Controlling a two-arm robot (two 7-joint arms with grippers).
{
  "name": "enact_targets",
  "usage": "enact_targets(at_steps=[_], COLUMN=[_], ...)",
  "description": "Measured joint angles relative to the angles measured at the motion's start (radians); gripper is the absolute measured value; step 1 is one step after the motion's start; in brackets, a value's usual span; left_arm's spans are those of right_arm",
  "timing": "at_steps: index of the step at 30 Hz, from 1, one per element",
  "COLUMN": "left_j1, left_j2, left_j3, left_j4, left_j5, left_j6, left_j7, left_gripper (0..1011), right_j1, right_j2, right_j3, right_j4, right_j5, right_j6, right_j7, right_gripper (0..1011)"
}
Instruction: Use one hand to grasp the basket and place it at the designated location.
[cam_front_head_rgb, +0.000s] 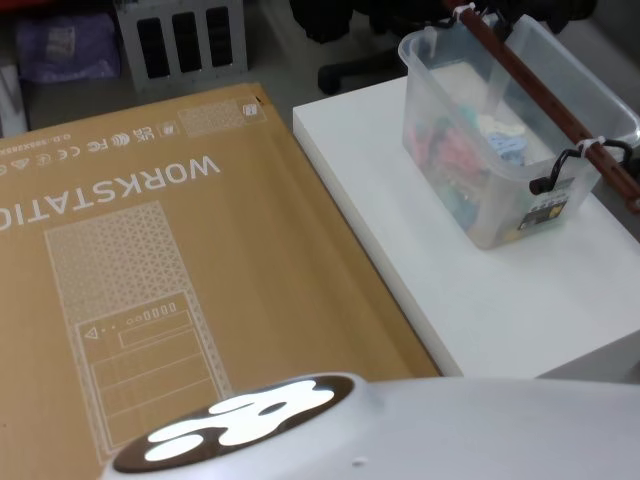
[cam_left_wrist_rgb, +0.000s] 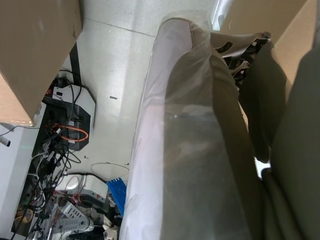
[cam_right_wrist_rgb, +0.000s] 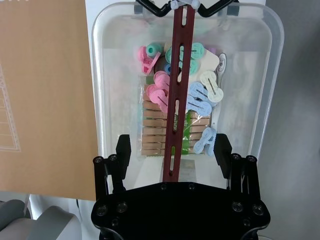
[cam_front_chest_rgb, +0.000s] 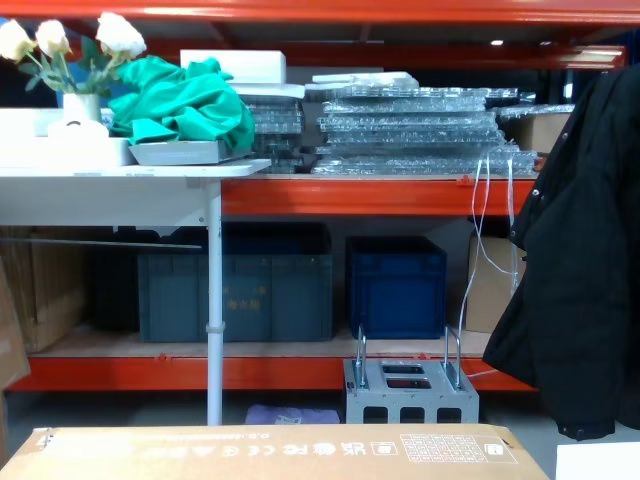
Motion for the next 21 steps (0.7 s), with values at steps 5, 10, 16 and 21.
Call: enact_targets(at_steps=[5,10,16,21], left_j1=[0.000,0.000,0.000,0.000], left_j2=[0.000,0.000,0.000,0.000], left_j3=[0.000,0.000,0.000,0.000], left_j4=[0.000,0.000,0.000,0.000], left_j5=[0.000,0.000,0.000,0.000], left_j6=[0.000,0.000,0.000,0.000], left_j7=[0.000,0.000,0.000,0.000], left_gripper=[0,0,0,0], right_j1=[0.001,0.004,0.004,0.000], right_j2=[-0.008,-0.021,-0.035,-0.045], right_j3=[-0.004,-0.014,-0.034,-0.046], right_j4=[0.007,0.021,0.018,0.017], right_j5=[-0.010,-0.023,-0.049,-0.056], right_j6=[0.002,0.010,0.032,0.037], right_j7=[0.008,0.020,0.031,0.040], right_gripper=[1002,1001,1001,1001])
